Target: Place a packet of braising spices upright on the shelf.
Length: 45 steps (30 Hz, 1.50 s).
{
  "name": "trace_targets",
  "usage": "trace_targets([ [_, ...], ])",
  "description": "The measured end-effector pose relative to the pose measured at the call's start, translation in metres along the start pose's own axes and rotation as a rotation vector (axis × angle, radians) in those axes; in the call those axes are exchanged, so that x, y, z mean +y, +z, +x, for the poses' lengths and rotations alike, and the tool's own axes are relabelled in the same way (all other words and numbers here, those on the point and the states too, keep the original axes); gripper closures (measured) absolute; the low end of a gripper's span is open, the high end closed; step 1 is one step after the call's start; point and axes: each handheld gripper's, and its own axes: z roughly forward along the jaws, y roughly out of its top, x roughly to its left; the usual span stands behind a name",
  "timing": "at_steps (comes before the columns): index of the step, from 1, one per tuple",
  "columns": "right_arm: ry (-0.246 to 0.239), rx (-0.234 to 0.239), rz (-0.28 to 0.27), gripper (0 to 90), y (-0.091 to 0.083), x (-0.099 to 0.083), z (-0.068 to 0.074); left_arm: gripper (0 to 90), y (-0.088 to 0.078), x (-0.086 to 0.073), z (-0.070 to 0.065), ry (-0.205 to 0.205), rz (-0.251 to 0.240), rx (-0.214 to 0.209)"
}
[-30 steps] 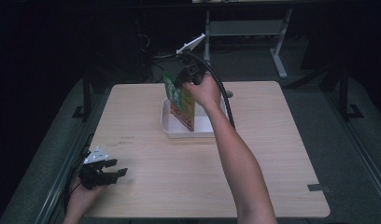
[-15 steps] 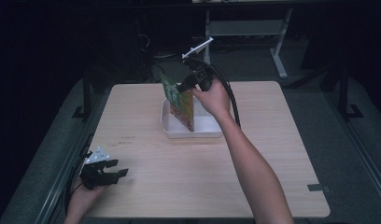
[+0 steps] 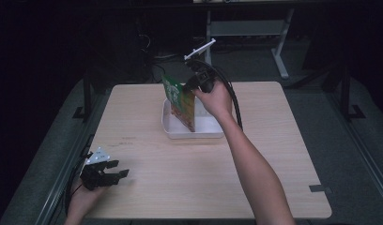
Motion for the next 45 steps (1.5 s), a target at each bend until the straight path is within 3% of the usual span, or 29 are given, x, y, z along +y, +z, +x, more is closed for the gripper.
trace_targets([
  [11, 0.012, -0.013, -0.008, 89.2, -0.002, -0.001, -0.003, 38.6, 0.001, 0.0, 0.0, 0.0, 0.002, -0.002],
  [28, 0.024, 0.001, -0.028, 65.0, -0.013, -0.006, -0.001, 38.6, 0.002, 0.0, -0.001, -0.001, 0.003, -0.003],
  [41, -0.007, 0.013, -0.005, 63.4, -0.011, -0.008, 0.008, 38.6, 0.002, 0.0, -0.001, 0.004, 0.005, -0.003],
  [45, -0.017, -0.007, 0.006, 66.8, -0.009, -0.008, 0.01, 38.6, 0.001, 0.0, -0.001, 0.004, 0.003, -0.002],
])
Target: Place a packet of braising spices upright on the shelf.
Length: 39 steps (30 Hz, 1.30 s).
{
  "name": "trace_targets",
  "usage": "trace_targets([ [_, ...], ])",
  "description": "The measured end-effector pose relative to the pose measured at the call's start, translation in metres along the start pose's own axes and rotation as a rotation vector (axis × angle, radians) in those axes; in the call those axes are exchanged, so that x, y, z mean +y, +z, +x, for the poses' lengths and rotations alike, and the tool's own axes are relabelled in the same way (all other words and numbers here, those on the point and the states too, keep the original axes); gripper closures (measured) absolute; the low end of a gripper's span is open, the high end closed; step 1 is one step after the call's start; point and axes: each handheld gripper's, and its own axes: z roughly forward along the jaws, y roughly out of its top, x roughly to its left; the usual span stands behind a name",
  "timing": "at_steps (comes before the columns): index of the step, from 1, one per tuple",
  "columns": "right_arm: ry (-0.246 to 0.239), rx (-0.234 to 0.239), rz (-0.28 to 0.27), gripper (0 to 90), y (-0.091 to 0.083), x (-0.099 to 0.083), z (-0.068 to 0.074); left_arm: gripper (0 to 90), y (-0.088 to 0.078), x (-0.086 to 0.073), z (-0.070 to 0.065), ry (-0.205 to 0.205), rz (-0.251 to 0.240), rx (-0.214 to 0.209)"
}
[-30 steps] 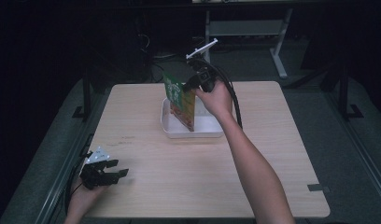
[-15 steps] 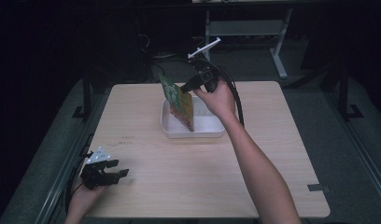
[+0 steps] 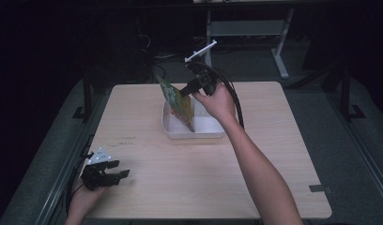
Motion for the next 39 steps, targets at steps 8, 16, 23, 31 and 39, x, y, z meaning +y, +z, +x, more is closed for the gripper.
trace_targets([
  [8, -0.002, 0.018, 0.0, 64.5, 0.002, -0.001, 0.0, 38.6, 0.0, 0.0, 0.0, -0.001, 0.0, 0.0],
  [16, 0.004, -0.018, -0.011, 78.5, -0.001, -0.004, -0.007, 38.6, -0.001, 0.0, 0.0, 0.0, 0.0, 0.0],
  [23, 0.063, -0.081, -0.046, 89.2, -0.008, -0.011, -0.031, 38.6, 0.0, 0.0, 0.0, 0.002, 0.001, 0.0],
  [31, 0.114, -0.097, -0.053, 76.3, -0.009, -0.015, -0.046, 38.6, 0.0, 0.0, 0.0, -0.002, -0.001, 0.0],
  [39, 0.103, -0.064, -0.067, 61.9, -0.013, -0.019, -0.041, 38.6, 0.0, 0.0, 0.0, -0.001, 0.0, 0.0],
])
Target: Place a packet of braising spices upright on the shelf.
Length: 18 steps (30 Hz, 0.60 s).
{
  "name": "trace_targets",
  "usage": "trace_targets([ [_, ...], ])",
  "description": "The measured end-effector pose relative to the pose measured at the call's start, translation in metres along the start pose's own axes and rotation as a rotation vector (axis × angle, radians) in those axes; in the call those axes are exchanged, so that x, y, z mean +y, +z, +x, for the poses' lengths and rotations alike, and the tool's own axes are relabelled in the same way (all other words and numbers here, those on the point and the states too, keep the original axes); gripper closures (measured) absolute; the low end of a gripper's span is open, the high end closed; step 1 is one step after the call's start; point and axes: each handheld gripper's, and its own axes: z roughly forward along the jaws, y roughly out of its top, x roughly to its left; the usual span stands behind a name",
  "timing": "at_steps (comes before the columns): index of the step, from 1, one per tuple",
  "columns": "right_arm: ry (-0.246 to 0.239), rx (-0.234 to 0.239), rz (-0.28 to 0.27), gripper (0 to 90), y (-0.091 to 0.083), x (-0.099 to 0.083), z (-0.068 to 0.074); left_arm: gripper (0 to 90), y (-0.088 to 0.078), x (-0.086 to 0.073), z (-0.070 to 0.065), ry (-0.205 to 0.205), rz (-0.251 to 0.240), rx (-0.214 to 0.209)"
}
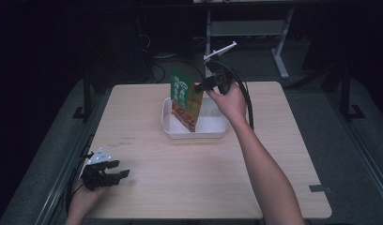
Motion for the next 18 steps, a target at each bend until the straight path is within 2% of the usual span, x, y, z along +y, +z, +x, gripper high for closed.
trace_targets([
  [6, -0.02, 0.041, -0.015, 54.8, -0.007, -0.005, 0.003, 38.6, 0.0, 0.0, 0.0, 0.001, 0.0, -0.001],
  [12, -0.028, 0.094, -0.035, 51.4, -0.018, -0.018, 0.004, 38.6, 0.0, 0.0, -0.001, 0.0, 0.001, -0.001],
  [18, -0.037, 0.114, -0.044, 49.3, -0.03, -0.034, 0.001, 38.5, 0.002, 0.0, -0.002, 0.004, 0.005, 0.0],
])
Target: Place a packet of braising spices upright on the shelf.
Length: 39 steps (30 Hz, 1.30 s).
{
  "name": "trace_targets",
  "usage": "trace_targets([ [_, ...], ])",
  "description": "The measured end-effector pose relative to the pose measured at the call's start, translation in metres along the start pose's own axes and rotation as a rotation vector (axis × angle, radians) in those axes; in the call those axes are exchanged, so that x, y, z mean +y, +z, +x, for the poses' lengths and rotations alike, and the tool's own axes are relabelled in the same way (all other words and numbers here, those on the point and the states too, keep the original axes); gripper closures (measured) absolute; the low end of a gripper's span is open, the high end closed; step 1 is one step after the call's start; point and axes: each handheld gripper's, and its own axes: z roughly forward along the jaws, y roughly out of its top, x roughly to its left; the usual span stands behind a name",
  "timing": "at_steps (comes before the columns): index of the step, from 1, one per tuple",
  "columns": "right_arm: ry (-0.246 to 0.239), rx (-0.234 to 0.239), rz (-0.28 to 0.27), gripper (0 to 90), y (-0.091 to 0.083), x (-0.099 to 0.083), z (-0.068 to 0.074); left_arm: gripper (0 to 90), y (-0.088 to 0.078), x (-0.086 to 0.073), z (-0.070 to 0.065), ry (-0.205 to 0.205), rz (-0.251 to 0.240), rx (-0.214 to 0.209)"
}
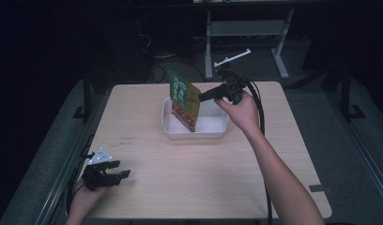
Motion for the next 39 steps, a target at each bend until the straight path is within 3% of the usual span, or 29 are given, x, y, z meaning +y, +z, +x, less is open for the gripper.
trace_targets([
  [18, 0.043, 0.01, 0.002, 46.6, -0.017, -0.049, -0.023, 38.1, 0.001, 0.0, -0.002, 0.004, 0.0, -0.001],
  [37, 0.03, 0.014, 0.014, 43.8, -0.027, -0.099, -0.021, 37.8, 0.0, 0.001, -0.003, 0.012, -0.005, 0.002],
  [39, 0.038, 0.015, 0.013, 43.1, -0.028, -0.113, -0.022, 37.7, 0.0, 0.001, -0.003, 0.014, -0.007, 0.002],
])
